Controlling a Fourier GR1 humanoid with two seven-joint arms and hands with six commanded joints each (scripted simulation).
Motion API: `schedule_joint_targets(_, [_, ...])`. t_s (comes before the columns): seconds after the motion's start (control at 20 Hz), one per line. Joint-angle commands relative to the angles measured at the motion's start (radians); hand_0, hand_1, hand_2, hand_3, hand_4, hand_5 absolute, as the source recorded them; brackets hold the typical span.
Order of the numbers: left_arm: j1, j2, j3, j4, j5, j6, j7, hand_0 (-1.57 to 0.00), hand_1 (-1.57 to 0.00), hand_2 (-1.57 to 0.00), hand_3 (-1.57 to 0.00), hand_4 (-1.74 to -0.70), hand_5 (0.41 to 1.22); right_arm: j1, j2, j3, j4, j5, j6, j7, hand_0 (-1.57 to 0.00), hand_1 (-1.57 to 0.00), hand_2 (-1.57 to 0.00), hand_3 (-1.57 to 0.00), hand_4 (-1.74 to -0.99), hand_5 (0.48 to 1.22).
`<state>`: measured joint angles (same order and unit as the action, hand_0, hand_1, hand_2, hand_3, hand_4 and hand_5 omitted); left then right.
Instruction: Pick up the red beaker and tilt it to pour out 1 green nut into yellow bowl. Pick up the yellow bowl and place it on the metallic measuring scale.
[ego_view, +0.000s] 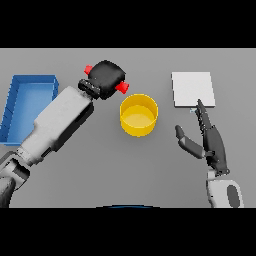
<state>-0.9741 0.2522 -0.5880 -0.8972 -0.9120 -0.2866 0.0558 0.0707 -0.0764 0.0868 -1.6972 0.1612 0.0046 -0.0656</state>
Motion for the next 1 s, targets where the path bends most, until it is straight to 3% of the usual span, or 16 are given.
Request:
schedule_joint_targets(0.0, [-0.021,-0.009,-0.024,0.015,-0.022,-0.021,-0.004,-1.57,-1.57,-1.57,-1.35,-1.72,1.215,0.002,0.004,-0.004,0.006,-0.009,0.002,-0.004,0.0,0.0,0.0,0.0,-1.197,0.659])
schedule_joint_targets(0.1, [-0.053,-0.017,-0.064,0.048,-0.061,-0.038,-0.04,-1.57,-1.57,-1.57,-1.29,-1.72,1.217,0.004,0.018,-0.001,0.005,-0.014,0.0,-0.003,0.0,0.0,0.0,0.0,-1.206,0.639])
schedule_joint_targets(0.25, [-0.113,-0.029,-0.121,0.105,-0.121,-0.04,-0.111,-1.57,-1.57,-1.57,-1.43,-1.73,1.219,0.006,0.009,-0.001,-0.009,0.002,-0.013,-0.014,0.0,0.0,0.0,0.0,-1.221,0.617])
schedule_joint_targets(0.5, [-0.183,-0.033,-0.223,0.152,-0.22,-0.044,-0.186,-1.57,-1.57,-1.57,-1.52,-1.73,1.22,0.025,0.027,0.012,-0.001,0.03,-0.034,-0.043,0.0,0.0,0.0,0.0,-1.193,0.578])
schedule_joint_targets(0.95, [-0.26,-0.028,-0.402,0.18,-0.392,-0.016,-0.265,-1.57,-1.57,-1.57,-1.56,-1.74,1.221,0.0,0.014,-0.003,0.005,0.024,-0.037,-0.032,0.0,0.0,0.0,0.0,-1.129,0.566])
